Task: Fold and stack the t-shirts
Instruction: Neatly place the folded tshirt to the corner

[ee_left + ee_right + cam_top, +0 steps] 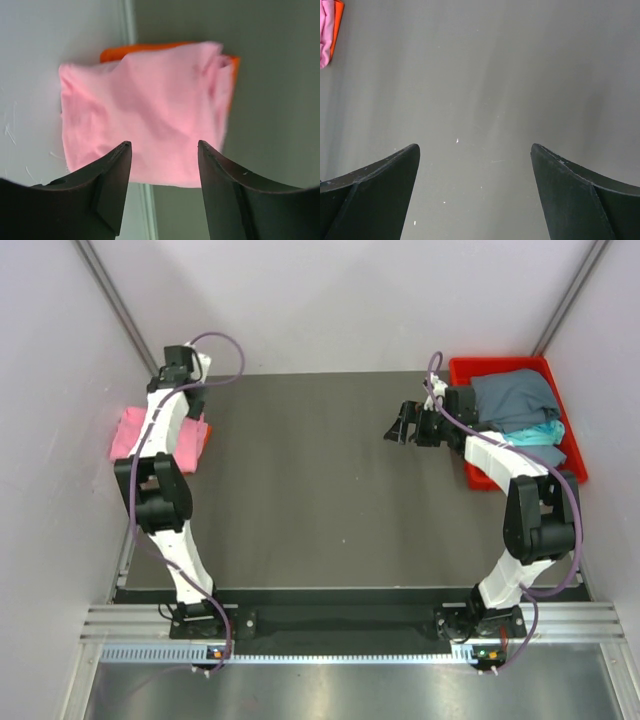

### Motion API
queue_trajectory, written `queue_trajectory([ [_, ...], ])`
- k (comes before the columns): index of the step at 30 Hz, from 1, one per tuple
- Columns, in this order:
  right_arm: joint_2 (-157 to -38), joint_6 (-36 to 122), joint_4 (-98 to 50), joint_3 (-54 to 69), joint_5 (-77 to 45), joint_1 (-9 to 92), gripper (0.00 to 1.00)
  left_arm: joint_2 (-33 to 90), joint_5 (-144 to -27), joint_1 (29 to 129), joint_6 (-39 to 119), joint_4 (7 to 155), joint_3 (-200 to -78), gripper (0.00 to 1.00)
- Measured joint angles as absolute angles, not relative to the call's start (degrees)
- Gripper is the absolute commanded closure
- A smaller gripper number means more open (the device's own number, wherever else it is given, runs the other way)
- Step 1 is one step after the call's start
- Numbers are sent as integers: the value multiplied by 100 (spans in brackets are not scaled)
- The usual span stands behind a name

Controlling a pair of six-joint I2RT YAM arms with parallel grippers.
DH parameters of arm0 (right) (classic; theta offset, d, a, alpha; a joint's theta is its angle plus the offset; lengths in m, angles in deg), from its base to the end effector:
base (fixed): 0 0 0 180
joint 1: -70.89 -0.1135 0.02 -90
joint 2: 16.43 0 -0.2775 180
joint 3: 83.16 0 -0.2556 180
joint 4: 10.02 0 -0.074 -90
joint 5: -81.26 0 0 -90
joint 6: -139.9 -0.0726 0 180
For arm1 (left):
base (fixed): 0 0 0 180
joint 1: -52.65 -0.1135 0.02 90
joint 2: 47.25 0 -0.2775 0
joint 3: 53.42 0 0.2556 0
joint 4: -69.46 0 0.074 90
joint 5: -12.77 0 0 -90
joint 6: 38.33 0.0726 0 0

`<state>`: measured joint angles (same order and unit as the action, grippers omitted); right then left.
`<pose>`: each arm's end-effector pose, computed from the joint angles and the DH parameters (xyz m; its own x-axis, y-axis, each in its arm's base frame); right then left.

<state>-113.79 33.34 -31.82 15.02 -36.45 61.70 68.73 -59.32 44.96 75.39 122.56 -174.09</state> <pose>0.4011 0.0991 0.2364 -0.7182 0.1394 -0.6817 -0.3147 0.8087 0.4969 0.4839 0.0879 0.2768 -0.8112 0.2767 -0.5152 -0.0036 0.8786 0.4776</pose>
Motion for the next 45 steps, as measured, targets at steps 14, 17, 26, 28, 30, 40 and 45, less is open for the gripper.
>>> queue_trajectory([
  [14,-11379,3339,-3185,1502,-3645,6167,7,6895,-5910,4715,7417,12477,-16998,32],
  [17,-11379,3336,-3180,1502,-3647,6167,7,7151,-5853,4721,7480,12536,-17043,32],
  [26,-11381,3336,-3171,1502,-3717,6187,7,7990,-5628,4833,7583,12772,-17645,32],
  [28,-11381,3336,-3171,1502,-3730,6215,7,8189,-5598,4857,7585,12811,-17806,32],
  [30,-11381,3336,-3169,1502,-3732,6253,7,8392,-5550,4870,7583,12846,-17964,32],
  [40,-11425,3334,-3169,1502,-3736,6318,7,8829,-5130,4903,7590,12984,-18145,36],
  [45,-11473,3328,-3165,1502,-3745,6318,7,8908,-4999,4905,7557,12982,-18145,70],
])
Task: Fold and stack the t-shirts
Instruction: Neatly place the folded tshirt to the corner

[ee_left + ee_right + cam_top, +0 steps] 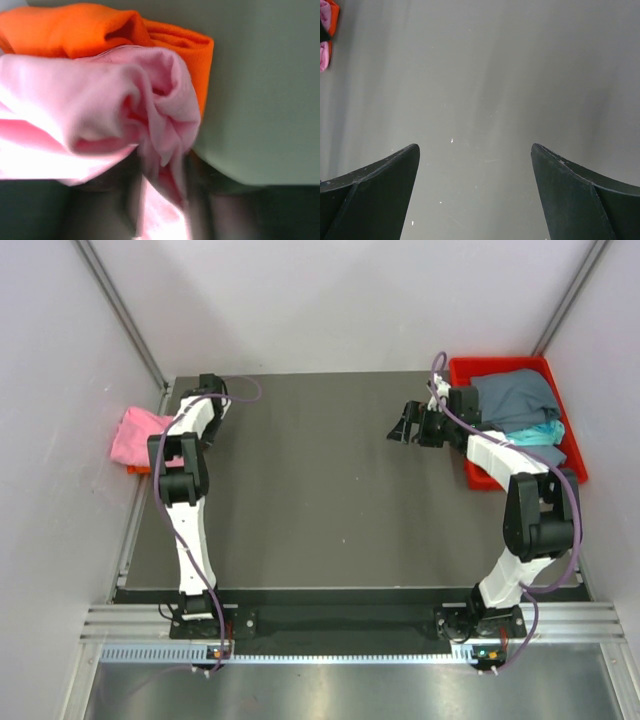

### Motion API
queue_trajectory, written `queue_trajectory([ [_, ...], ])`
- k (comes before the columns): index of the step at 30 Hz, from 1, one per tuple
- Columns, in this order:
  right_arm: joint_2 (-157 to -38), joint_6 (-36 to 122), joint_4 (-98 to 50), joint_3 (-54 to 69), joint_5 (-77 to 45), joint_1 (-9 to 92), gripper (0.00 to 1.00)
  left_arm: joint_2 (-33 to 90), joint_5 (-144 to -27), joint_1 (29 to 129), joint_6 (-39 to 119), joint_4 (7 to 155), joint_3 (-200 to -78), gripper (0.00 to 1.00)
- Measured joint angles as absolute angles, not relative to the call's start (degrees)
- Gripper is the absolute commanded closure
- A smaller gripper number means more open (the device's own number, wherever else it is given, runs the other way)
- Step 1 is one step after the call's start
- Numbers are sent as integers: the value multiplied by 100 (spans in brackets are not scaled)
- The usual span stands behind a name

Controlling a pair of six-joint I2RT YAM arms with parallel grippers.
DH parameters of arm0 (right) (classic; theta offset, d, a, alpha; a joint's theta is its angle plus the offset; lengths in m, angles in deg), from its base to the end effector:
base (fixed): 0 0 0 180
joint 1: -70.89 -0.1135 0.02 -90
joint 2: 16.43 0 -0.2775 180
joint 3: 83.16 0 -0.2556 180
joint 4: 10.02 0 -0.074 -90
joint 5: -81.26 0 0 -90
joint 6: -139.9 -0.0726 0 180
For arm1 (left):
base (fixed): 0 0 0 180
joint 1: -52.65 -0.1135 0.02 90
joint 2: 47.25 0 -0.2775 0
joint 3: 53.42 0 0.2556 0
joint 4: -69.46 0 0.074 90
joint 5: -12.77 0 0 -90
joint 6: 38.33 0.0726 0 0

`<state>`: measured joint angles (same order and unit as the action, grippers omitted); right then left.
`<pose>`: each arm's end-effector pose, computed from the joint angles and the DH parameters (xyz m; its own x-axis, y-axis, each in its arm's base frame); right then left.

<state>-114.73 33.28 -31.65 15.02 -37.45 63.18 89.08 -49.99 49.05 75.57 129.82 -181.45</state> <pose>0.4051 0.0900 0.2306 -0.7268 0.1547 -0.6692 -0.2967 0.8079 0.5091 0.5209 0.0661 0.1392 -0.9399 0.3018 -0.1600 0.1736 0.8254 0.5372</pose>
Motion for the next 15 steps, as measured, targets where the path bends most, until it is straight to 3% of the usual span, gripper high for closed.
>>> queue_trajectory([
  [3,-11491,3328,-3165,1502,-3749,6320,7,8932,-4994,4909,7533,13021,-18156,93],
  [5,-11504,3325,-3163,1502,-3752,6320,7,8932,-5040,4914,7502,13102,-18233,100],
  [15,-11523,3323,-3156,1502,-3752,6320,7,8943,-5303,4953,7351,13312,-18427,100],
])
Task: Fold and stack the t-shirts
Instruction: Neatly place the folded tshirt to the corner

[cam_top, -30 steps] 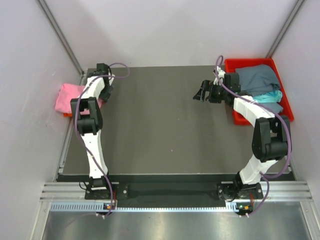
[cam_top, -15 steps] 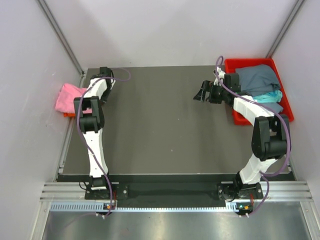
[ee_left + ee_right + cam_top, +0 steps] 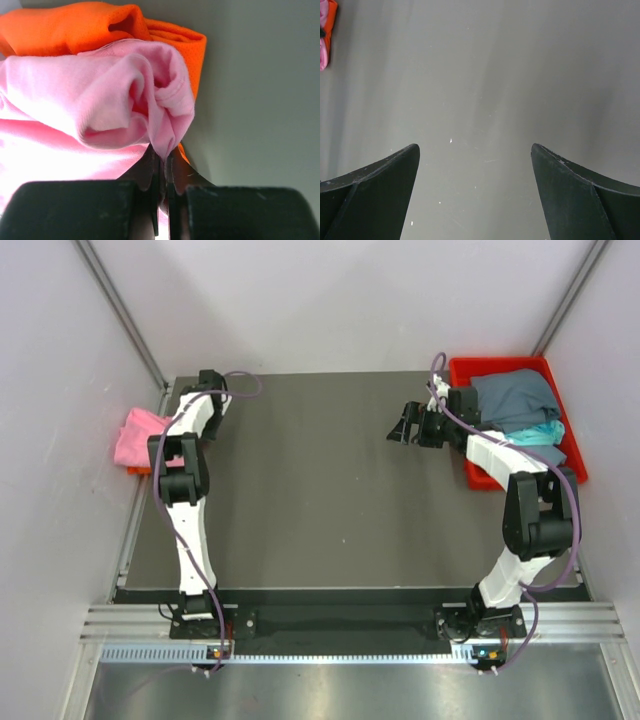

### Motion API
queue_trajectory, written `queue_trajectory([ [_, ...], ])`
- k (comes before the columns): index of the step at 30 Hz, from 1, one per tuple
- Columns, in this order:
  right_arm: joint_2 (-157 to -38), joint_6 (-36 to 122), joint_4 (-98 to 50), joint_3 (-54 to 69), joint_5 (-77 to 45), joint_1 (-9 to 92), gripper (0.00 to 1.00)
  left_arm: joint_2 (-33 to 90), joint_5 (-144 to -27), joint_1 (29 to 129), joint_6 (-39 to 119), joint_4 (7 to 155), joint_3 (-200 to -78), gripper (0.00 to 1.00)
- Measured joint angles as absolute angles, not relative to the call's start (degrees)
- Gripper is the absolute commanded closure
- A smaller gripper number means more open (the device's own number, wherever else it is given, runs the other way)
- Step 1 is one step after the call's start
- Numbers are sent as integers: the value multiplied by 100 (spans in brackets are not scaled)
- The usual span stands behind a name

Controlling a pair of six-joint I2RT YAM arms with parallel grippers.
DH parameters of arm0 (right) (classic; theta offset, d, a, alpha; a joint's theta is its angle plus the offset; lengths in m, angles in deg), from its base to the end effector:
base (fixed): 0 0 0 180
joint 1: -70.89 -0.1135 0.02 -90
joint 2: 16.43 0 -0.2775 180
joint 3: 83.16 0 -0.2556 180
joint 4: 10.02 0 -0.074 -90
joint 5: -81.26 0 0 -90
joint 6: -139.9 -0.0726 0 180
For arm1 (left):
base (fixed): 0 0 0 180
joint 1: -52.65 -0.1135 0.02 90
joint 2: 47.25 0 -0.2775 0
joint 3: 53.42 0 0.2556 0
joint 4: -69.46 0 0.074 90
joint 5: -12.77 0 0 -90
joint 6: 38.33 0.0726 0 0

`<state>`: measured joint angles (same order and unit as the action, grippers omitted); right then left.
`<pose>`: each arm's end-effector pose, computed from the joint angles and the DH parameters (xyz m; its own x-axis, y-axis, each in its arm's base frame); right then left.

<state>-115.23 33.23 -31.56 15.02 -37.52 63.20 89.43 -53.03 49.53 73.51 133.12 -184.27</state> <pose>0.4062 0.0901 0.2274 -0.7320 0.1549 -0.6635 -0.2929 0.8077 0.5117 0.5229 0.0583 0.1466 -0.9399 0.2886 -0.1824 0.1687 0.8571 0.4867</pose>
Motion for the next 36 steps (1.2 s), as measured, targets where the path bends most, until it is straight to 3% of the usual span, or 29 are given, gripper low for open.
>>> queue_trajectory([
  [12,-11523,3325,-3150,1502,-3752,6320,7,9008,-5451,5215,7220,13460,-18650,100],
  [13,-11523,3325,-3150,1502,-3749,6320,7,9017,-5449,5235,7212,13463,-18663,98],
  [14,-11523,3325,-3150,1502,-3752,6320,7,9019,-5451,5250,7209,13467,-18665,73],
  [15,-11523,3325,-3150,1502,-3752,6320,7,9019,-5447,5270,7192,13474,-18672,64],
  [18,-11523,3328,-3150,1502,-3752,6320,6,9019,-5517,5320,7129,13469,-18702,53],
  [23,-11523,3365,-3150,1502,-3730,6320,5,8925,-5609,5423,7035,13476,-18711,49],
  [27,-11523,3478,-3156,1491,-3701,6320,2,8372,-5646,5622,6986,13425,-18711,32],
  [36,-11353,4180,-3561,1220,-2619,6318,0,6440,-6850,6028,6464,12497,-18239,28],
])
